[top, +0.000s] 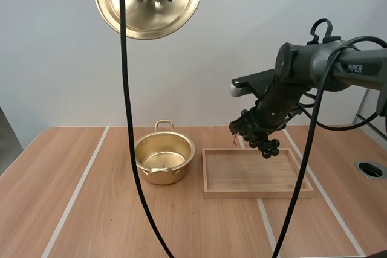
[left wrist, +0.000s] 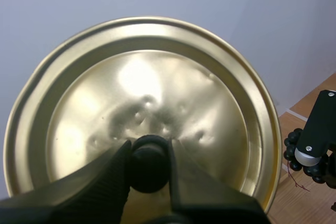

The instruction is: Open the pot, put the grape inside, and close it

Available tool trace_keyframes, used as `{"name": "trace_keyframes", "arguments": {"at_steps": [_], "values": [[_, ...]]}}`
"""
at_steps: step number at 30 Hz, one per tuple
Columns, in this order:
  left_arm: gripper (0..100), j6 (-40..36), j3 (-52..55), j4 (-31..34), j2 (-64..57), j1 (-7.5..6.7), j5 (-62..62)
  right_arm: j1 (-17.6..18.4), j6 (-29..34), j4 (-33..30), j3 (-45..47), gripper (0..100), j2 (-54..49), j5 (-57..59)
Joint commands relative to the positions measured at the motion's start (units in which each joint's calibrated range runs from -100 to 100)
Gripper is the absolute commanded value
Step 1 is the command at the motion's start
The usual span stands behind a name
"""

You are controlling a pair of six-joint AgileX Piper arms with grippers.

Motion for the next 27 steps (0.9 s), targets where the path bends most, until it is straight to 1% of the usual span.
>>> {"name": "trace_keyframes", "arguments": {"at_steps": [1, 3, 5, 13, 18, 24, 27], "values": [[0, -0.3, -0.6, -2.1, -2.2, -0.28, -2.6, 1.4, -1.9, 5.8, -5.5, 0, -1.2, 2.9], [0, -0.3, -0.6, -2.8, -2.9, -0.28, -2.6, 2.5, -3.4, 9.0, -7.7, 0, -1.2, 4.4], [0, -0.3, -0.6, -3.5, -3.5, -0.28, -2.6, 4.3, -4.0, 10.5, -10.4, 0, -1.0, 6.5], [0, -0.3, -0.9, -3.8, -5.1, -0.28, -5.5, 9.8, -4.0, 10.3, -15.4, 0, 2.1, 7.7], [0, -1.4, -2.1, -3.8, -5.3, -0.28, -5.2, 13.6, -4.0, 10.3, -17.2, 0, 6.6, 7.7], [0, -1.5, -3.5, -3.8, -5.3, -0.28, -4.5, 16.7, -4.5, 10.3, -17.2, 0, 12.6, 2.5], [0, -1.5, -4.0, -3.8, -5.3, -0.11, -4.5, 17.6, -5.1, 10.4, -17.2, 0, 16.1, 1.0]]}}
